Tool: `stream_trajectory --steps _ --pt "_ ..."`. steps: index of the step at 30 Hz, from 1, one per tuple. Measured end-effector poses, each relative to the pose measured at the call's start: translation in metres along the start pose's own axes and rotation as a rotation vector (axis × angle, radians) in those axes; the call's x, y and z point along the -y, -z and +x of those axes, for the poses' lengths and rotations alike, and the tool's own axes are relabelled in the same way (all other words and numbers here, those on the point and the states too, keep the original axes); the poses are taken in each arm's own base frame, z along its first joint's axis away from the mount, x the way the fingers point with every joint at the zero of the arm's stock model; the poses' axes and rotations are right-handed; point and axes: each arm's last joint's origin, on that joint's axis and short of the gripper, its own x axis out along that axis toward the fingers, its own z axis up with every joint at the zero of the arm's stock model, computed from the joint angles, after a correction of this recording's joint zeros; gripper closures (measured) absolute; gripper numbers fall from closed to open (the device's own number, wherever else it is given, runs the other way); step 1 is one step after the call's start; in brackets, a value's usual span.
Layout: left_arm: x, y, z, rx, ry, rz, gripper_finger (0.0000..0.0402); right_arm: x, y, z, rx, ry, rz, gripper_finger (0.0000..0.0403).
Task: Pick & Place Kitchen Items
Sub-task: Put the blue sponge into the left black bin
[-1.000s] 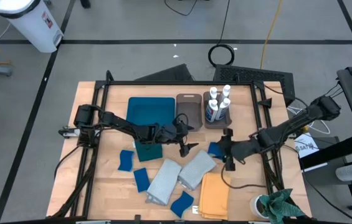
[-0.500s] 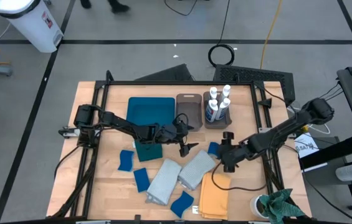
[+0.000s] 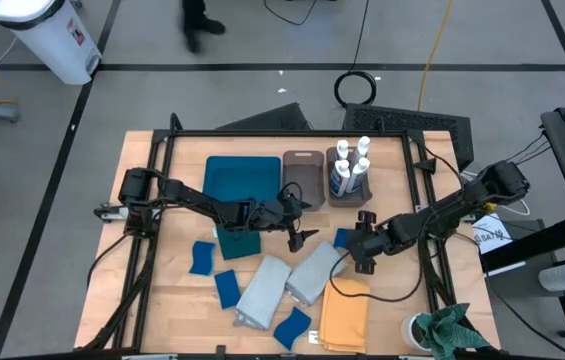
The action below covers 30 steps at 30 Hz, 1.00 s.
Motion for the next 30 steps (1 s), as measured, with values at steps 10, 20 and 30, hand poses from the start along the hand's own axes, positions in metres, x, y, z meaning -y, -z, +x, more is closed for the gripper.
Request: stream_trajectory --steps 10,20,30 --pt "0.000 0.000 0.000 0.000 0.000 0.000 0.0005 0.012 0.012 0.012 -0.042 0.009 0.033 0.0205" --pt "0.000 0.000 0.000 0.000 0.000 0.000 0.0005 0.016 0.012 0.014 -0.056 0.011 0.070 0.0296" --pt "0.000 0.000 0.000 0.000 0.000 0.000 0.0005 0.016 0.012 0.014 -0.061 0.009 0.055 0.0351"
